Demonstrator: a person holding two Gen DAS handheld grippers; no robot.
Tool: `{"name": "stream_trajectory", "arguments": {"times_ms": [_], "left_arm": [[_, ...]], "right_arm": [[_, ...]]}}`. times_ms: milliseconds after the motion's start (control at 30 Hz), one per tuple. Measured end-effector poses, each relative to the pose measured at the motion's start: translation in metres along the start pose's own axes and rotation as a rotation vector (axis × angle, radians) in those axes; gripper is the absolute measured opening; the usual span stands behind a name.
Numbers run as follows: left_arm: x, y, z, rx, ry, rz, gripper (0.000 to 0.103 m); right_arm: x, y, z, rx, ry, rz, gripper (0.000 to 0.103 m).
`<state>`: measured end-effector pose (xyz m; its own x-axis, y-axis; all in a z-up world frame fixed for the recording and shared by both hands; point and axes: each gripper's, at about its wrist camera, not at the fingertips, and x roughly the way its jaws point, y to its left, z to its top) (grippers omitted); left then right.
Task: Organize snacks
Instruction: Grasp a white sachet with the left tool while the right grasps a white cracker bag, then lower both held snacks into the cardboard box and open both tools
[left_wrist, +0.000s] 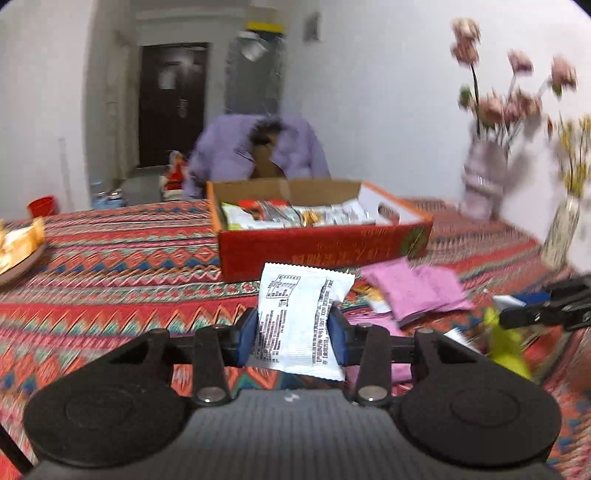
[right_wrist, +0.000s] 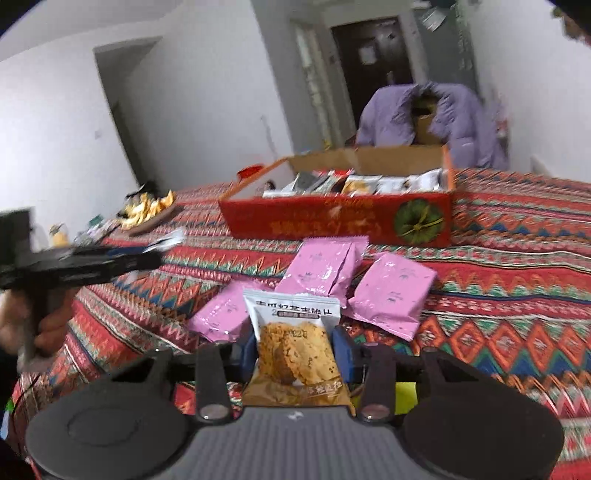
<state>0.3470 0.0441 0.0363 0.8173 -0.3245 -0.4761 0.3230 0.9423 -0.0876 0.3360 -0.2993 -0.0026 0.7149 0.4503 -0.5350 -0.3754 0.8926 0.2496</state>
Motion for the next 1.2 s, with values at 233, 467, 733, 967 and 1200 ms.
{"name": "stream_trajectory", "arguments": {"times_ms": [233, 467, 733, 967, 1200], "left_arm": [[-0.073, -0.032, -0.027, -0.115, 0.010, 0.070, 0.041], [-0.086, -0.049, -0.028, -0.099, 0.002, 0.055, 0.041], [-0.036, -0.067, 0.012, -0.084, 0.015, -0.014, 0.041], [0.070, -0.076, 0.100, -0.046, 0.012, -0.001, 0.041], [0.191, -0.089, 0.156, -0.113, 0.077, 0.037, 0.041]], "right_arm": [[-0.053, 0.036, -0.020, -0.039, -0.084, -0.080, 0.042], [-0.071, 0.037, -0.029, -0.033, -0.101, -0.082, 0.042], [-0.058, 0.015, 0.004, -0.026, -0.139, -0.085, 0.042], [0.019, -0.040, 0.106, -0.061, -0.123, -0.108, 0.042], [0.133, -0.110, 0.191, 0.036, -0.044, -0.147, 0.042]]}}
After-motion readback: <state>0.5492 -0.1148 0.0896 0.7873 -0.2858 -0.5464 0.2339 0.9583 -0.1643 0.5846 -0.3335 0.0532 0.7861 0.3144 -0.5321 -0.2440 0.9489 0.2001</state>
